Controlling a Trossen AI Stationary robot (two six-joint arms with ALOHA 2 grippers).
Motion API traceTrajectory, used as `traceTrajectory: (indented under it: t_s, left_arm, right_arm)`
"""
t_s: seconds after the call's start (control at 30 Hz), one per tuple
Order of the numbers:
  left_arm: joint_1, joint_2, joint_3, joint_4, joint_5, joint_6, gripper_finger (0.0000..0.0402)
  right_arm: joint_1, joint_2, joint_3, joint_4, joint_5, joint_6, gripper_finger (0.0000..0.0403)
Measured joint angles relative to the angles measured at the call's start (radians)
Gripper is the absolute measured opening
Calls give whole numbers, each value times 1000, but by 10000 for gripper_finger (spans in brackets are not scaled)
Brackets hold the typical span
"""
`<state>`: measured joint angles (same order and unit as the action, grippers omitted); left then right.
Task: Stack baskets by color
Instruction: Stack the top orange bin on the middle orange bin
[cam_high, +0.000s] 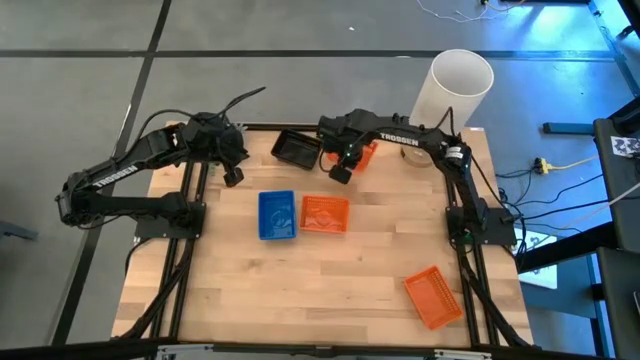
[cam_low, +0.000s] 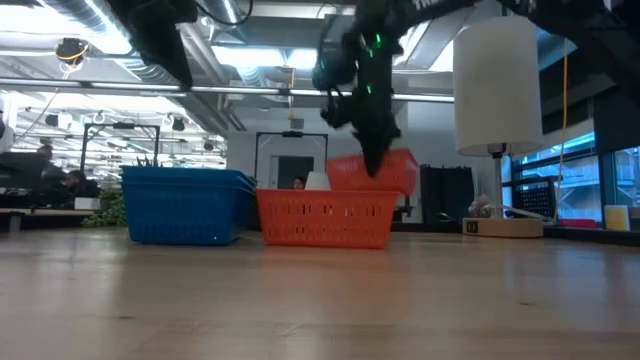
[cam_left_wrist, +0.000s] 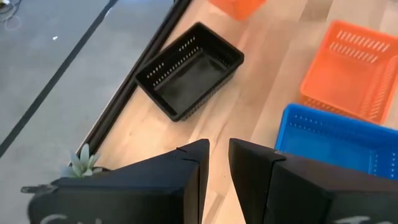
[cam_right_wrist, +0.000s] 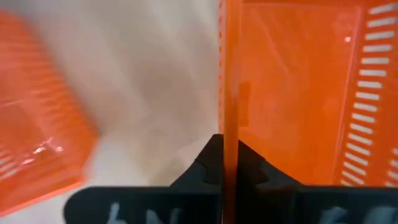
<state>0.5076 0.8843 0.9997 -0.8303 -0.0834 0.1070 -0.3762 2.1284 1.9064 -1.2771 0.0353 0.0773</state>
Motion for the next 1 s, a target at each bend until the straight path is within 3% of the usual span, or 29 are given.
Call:
traceTrajectory:
  t_s: [0.17, 0.33, 0.63, 1.0]
  left_arm:
    - [0, 0, 0, -25, 0, 19, 55]
    - [0, -1, 0, -27, 50, 55, 55]
    - [0, -1, 0, -27, 245, 85, 55]
    - [-1, -1, 0, -27, 258, 84, 55]
  right_arm:
    - [131, 0, 112, -72, -26, 56, 1]
    - [249, 0, 156, -6, -103, 131, 1]
    - [357, 15, 51, 145, -142, 221, 0]
    - [387, 16, -113, 247, -166, 231, 1]
